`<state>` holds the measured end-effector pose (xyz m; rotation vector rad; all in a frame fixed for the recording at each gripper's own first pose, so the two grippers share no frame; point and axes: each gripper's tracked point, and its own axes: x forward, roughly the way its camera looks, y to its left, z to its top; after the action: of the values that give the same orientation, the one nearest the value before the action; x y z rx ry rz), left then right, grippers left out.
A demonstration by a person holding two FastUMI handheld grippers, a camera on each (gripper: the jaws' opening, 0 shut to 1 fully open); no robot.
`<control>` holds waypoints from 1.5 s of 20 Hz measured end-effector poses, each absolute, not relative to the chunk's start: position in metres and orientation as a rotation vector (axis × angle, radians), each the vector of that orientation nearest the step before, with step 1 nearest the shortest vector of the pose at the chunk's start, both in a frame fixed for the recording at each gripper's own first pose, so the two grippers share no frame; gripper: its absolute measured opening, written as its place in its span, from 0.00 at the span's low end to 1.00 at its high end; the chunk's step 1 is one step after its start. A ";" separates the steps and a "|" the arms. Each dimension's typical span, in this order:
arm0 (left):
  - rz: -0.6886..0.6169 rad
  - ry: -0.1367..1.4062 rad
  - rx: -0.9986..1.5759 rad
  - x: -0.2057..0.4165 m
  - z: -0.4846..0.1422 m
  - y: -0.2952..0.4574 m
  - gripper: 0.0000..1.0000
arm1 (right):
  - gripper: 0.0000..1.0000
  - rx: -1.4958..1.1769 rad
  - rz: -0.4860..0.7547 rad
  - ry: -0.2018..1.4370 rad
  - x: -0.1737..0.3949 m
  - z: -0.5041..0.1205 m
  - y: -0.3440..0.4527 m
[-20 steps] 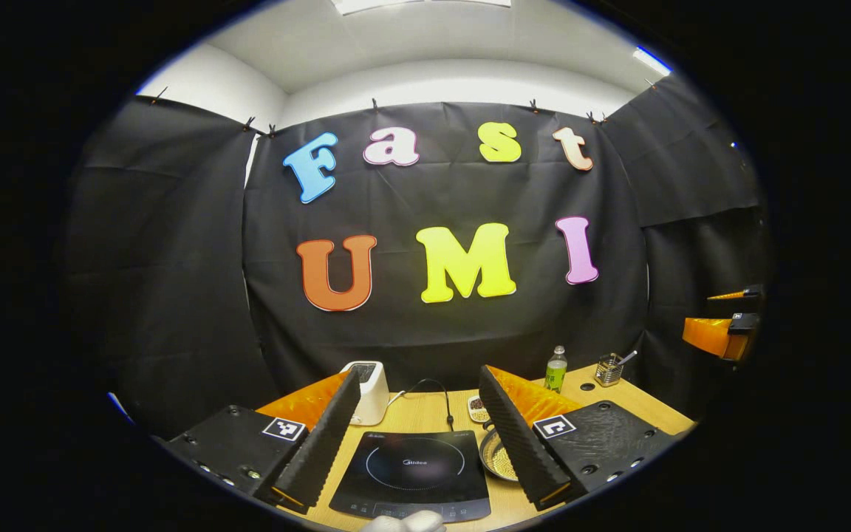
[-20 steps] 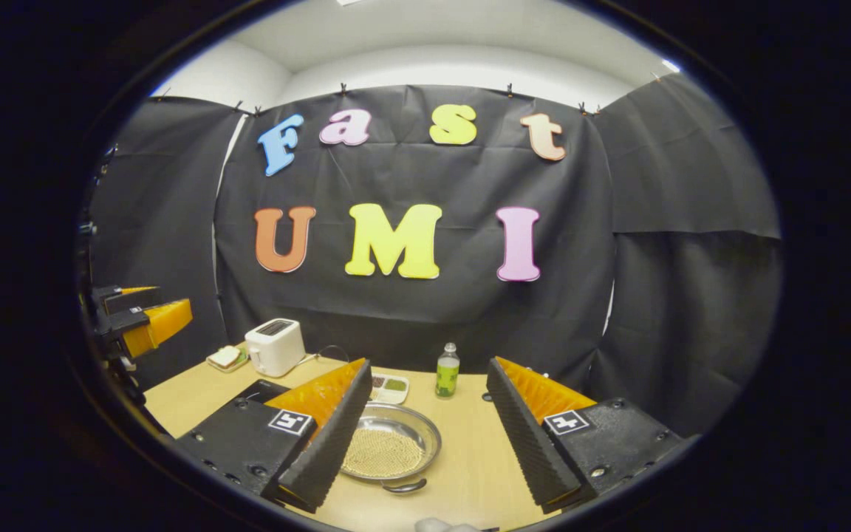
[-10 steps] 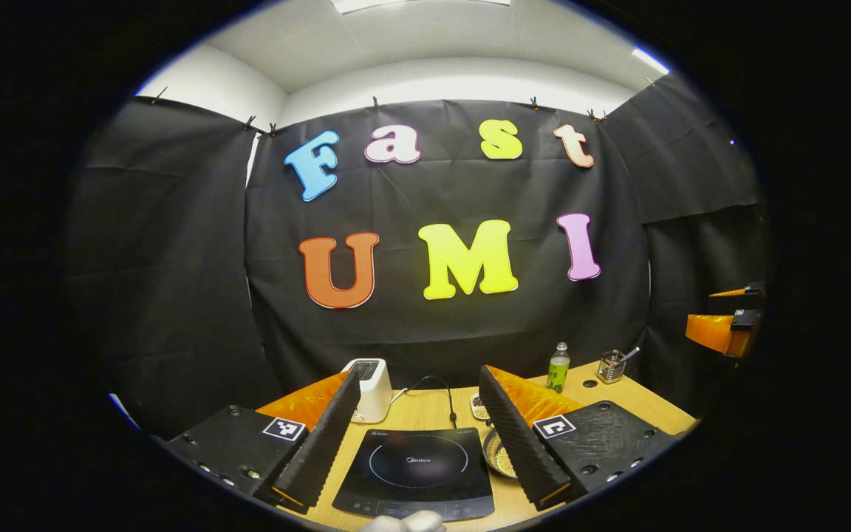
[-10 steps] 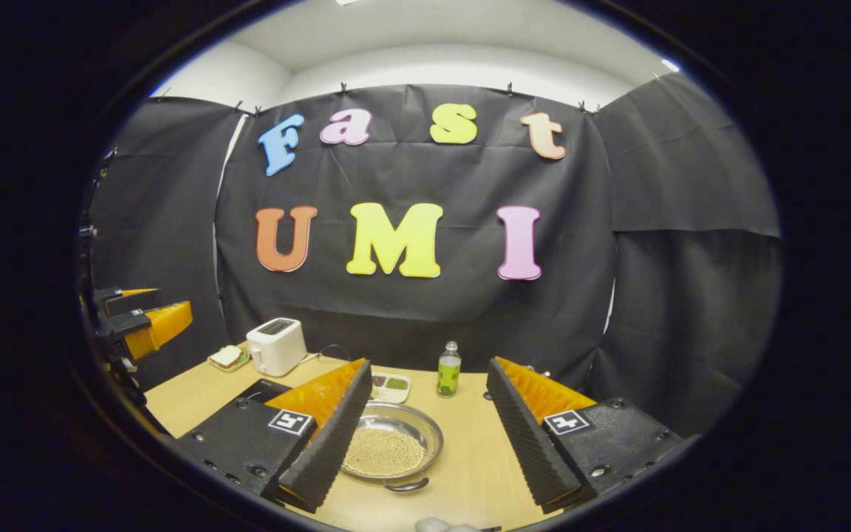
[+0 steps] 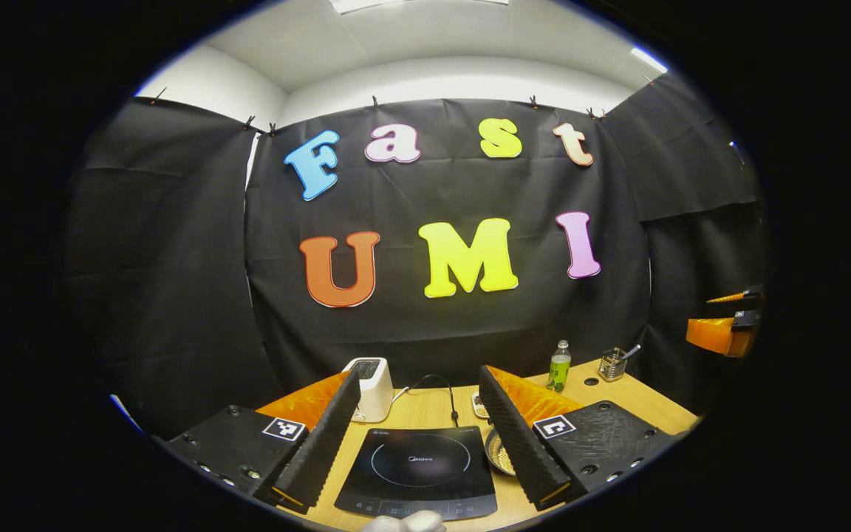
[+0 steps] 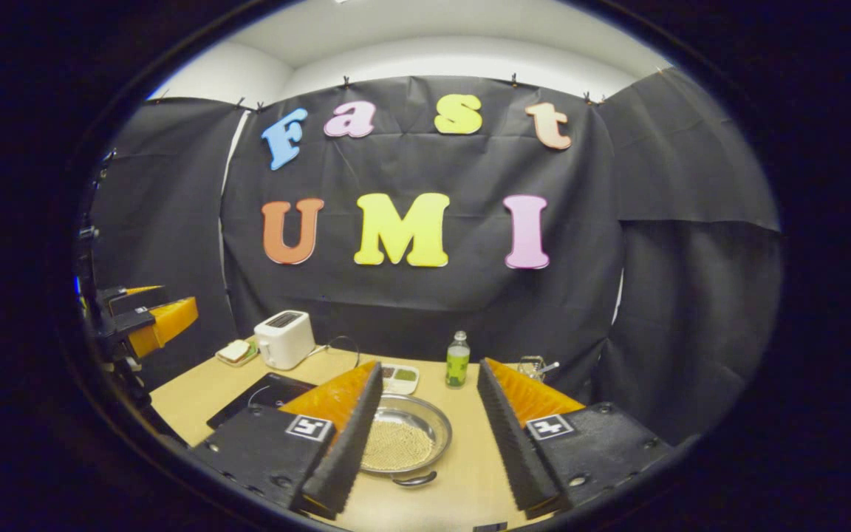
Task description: First push the handle of the pot to place it horizontally, then grasp the pot with both hands and set it on the induction cooktop.
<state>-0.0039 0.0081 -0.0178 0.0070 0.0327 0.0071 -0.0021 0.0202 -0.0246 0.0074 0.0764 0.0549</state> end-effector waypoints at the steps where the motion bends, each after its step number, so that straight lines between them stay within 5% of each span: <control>1: 0.006 0.033 0.007 -0.004 -0.018 0.009 0.96 | 0.59 0.010 0.067 0.084 -0.003 -0.027 0.024; 4: 0.003 0.032 0.001 -0.005 -0.020 0.011 0.96 | 0.08 0.001 0.110 0.164 -0.001 -0.051 0.036; 5: -0.001 0.033 -0.001 -0.005 -0.021 0.011 0.96 | 0.00 0.005 0.133 0.196 -0.003 -0.061 0.044; 20: 0.046 0.071 0.026 -0.021 -0.038 0.024 0.96 | 0.01 -0.055 0.252 0.653 0.017 -0.294 0.078; 30: 0.117 0.112 0.021 -0.030 -0.044 0.032 0.96 | 0.01 -0.054 0.278 0.762 0.057 -0.342 0.082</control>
<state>-0.0298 0.0321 -0.0436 0.0209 0.1123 0.1171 0.0567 0.0821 -0.3418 -0.0544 0.7617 0.2781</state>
